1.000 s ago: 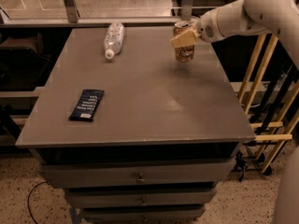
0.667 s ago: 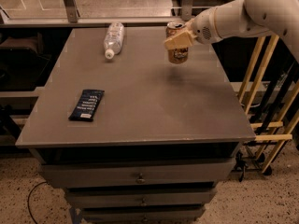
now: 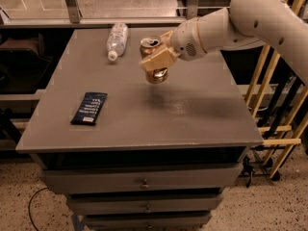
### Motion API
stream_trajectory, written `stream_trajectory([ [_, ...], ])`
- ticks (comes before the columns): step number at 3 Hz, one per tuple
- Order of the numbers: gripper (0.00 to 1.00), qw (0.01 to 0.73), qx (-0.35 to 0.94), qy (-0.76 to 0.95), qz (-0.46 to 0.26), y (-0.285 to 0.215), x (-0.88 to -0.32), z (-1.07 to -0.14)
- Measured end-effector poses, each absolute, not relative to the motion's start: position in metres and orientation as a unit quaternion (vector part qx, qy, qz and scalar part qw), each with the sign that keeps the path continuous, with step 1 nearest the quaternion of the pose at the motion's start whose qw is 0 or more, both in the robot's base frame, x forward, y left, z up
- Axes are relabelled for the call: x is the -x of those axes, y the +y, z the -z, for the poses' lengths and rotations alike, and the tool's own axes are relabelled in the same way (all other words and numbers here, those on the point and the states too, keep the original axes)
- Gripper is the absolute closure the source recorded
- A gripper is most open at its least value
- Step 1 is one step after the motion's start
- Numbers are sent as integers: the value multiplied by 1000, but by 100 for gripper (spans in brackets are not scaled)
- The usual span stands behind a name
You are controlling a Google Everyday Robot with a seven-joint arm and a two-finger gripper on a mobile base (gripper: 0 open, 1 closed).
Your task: Move orange can near rxbar blueberry
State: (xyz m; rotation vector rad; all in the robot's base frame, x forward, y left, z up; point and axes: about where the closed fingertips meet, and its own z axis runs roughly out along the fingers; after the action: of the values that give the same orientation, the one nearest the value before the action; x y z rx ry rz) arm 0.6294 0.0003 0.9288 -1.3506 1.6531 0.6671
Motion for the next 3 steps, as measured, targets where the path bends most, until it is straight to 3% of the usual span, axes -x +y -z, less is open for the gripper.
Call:
stream_trajectory([
  [3,100,436,567,634,-293,44,-606,-928],
])
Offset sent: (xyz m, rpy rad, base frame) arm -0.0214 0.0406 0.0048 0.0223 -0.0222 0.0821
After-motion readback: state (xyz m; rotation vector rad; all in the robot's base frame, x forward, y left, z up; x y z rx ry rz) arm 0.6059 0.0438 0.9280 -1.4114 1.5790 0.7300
